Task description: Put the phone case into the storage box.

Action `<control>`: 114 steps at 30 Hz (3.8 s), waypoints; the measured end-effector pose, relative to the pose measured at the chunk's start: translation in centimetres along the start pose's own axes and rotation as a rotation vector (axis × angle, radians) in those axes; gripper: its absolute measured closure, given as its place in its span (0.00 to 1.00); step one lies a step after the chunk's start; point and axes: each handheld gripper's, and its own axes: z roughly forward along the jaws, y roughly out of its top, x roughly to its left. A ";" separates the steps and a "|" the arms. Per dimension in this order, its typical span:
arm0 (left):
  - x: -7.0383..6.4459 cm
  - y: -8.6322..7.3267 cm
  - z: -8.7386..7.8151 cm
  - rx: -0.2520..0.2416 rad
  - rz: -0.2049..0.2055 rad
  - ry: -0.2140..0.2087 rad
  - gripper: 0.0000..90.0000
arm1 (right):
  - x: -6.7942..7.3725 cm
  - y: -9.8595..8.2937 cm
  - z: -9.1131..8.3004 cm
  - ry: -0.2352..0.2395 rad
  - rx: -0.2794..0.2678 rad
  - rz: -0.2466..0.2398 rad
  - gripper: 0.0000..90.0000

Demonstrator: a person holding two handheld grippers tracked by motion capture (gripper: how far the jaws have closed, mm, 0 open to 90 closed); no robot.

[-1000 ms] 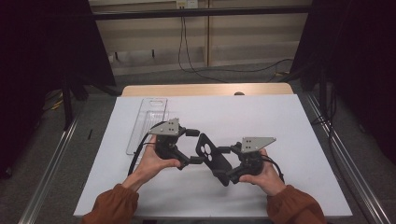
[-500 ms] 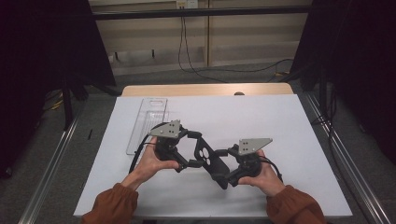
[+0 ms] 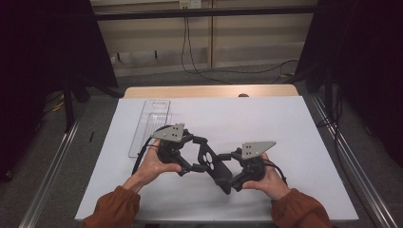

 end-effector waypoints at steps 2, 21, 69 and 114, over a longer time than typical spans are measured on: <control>0.0 0.0 0.0 0.000 -0.003 -0.002 0.11 | 0.0 0.0 0.0 0.000 0.001 -0.001 0.16; -0.1 0.0 0.2 0.013 -0.012 -0.030 0.12 | 0.2 0.0 0.2 0.016 0.014 -0.008 0.16; -0.5 0.9 0.1 0.015 -0.080 0.051 0.16 | 0.3 0.2 0.0 -0.048 -0.033 0.021 0.01; 0.0 1.4 -4.3 -0.033 -0.169 0.316 0.16 | 0.4 -1.1 -5.9 -0.530 -0.134 0.101 0.00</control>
